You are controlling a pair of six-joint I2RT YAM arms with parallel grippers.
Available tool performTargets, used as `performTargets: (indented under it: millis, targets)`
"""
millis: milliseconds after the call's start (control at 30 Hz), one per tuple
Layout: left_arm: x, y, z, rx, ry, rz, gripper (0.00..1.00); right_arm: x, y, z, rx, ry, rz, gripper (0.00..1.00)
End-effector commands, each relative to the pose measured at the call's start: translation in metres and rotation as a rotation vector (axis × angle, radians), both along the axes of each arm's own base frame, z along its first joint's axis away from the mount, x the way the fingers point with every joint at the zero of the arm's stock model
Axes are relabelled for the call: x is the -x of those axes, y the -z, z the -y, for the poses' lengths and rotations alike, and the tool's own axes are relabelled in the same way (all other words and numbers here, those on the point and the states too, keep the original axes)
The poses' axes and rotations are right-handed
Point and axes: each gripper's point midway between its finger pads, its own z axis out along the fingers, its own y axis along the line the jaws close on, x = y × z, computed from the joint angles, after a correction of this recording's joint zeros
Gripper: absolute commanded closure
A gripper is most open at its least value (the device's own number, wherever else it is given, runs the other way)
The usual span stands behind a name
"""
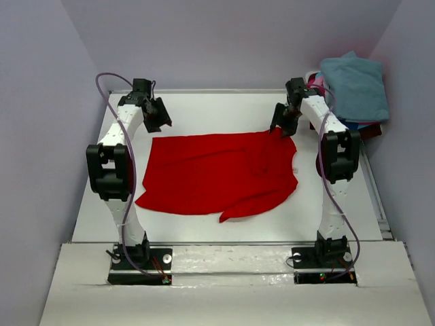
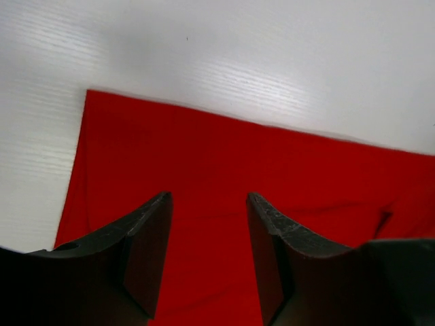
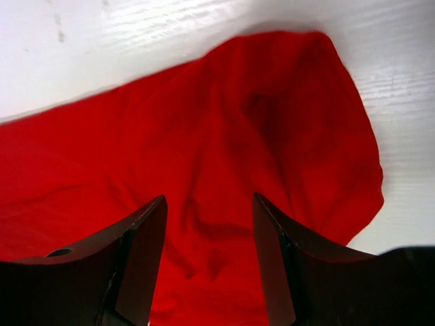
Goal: Fold and stack the t-shirts
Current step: Fold the tshirt
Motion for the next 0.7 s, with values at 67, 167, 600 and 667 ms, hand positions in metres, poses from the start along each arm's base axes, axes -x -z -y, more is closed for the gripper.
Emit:
performTargets:
  millis: [67,167,600,667]
  targets:
    - [0.025,0.039,0.015,0.068,0.064,-0.103,0.42,0.011,-0.001,0.006,0.04,0.021,0.006,0.45]
    - [0.027,0.05,0.017,0.078,0.07,-0.123,0.42,0.013,0.002,0.002,0.043,0.018,0.005,0.47]
    - [0.013,0.1,0.022,0.097,0.074,-0.225,0.41,0.003,0.025,0.003,0.067,0.022,-0.05,0.53]
    - [0.013,0.105,0.022,0.1,0.072,-0.234,0.41,0.003,0.031,0.003,0.071,0.017,-0.066,0.53]
